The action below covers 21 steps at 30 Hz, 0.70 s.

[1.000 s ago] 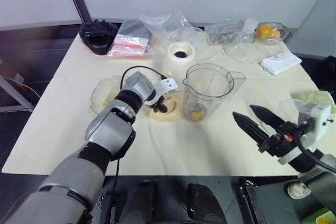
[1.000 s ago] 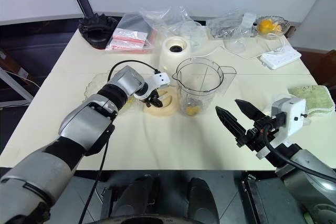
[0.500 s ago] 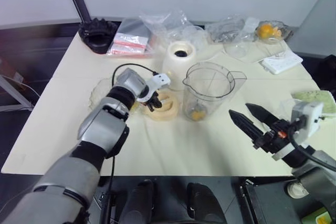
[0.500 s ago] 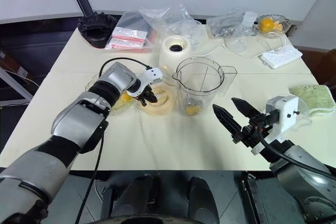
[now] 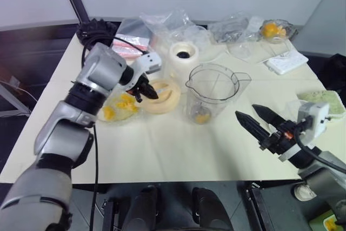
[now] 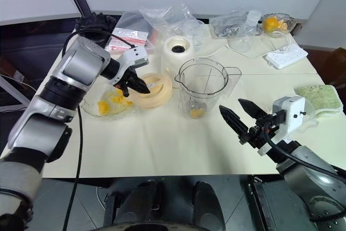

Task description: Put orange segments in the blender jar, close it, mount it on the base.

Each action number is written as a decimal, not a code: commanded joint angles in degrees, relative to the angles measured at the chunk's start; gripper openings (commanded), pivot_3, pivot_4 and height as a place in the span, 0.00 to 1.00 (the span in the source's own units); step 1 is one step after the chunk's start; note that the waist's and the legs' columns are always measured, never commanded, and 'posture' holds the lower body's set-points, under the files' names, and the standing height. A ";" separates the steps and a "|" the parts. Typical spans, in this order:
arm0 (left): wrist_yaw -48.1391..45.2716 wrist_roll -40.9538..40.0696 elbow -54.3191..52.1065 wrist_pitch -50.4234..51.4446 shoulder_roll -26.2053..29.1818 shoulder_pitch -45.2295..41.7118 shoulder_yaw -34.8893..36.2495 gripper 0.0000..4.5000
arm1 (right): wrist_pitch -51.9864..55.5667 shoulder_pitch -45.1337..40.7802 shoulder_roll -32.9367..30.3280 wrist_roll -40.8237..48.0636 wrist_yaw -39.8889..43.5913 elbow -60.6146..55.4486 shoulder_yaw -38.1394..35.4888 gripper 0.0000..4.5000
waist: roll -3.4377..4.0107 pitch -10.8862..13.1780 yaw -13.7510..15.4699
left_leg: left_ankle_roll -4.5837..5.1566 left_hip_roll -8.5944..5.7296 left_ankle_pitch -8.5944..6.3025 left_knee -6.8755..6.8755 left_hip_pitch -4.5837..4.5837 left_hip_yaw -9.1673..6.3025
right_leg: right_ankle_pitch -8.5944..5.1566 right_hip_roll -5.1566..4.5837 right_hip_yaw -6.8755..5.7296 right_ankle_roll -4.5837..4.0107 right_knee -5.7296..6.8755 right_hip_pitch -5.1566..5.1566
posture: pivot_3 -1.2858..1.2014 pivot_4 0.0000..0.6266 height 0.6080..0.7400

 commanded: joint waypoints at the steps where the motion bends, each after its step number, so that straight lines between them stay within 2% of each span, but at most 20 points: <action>1: -0.92 -2.14 -5.00 0.43 3.26 -2.66 0.84 0.05 | -0.74 -0.65 0.21 -0.72 0.95 0.05 -0.75 0.79 | 0.00 0.00 0.01 | 0.00 0.00 0.00 0.00 0.00 0.00 | 0.00 0.00 0.00 0.00 0.00 0.00 | 0.52 0.24 1.00; 6: -1.47 -2.32 -1.12 -6.04 7.15 -8.37 1.00 0.05 | -0.70 -0.58 0.34 -1.75 1.85 0.89 -0.84 0.79 | 0.00 0.00 0.10 | 0.00 -0.01 0.00 0.00 0.00 0.01 | 0.00 0.00 -0.02 0.00 0.00 -0.01 | 0.52 0.24 1.00; 10: -2.28 -2.50 14.92 -16.88 5.24 -23.11 3.15 0.05 | -1.06 -1.08 0.69 -3.11 2.78 2.13 -0.34 0.79 | -0.23 0.15 0.24 | 0.00 -0.04 0.00 0.01 -0.01 0.03 | 0.00 0.04 -0.11 0.01 -0.01 -0.02 | 0.52 0.24 1.00; 14: 1.59 -4.42 34.03 -24.69 -4.48 -34.68 7.11 0.05 | -2.21 -4.98 2.17 -7.96 0.93 4.82 1.25 0.79 | -0.27 0.15 0.36 | 0.02 -0.12 0.00 0.05 -0.12 0.06 | -0.03 0.21 -0.17 0.08 -0.11 -0.01 | 0.52 0.24 1.00; 21: 0.92 -4.71 50.79 -36.51 -17.36 -39.63 10.43 0.05 | -2.24 -11.04 4.54 -13.66 -2.68 6.02 2.28 0.79 | -0.30 0.25 -0.12 | 0.14 -0.13 -0.06 0.07 -0.12 0.19 | -0.02 0.25 -0.07 0.44 0.08 -0.11 | 0.52 0.24 1.00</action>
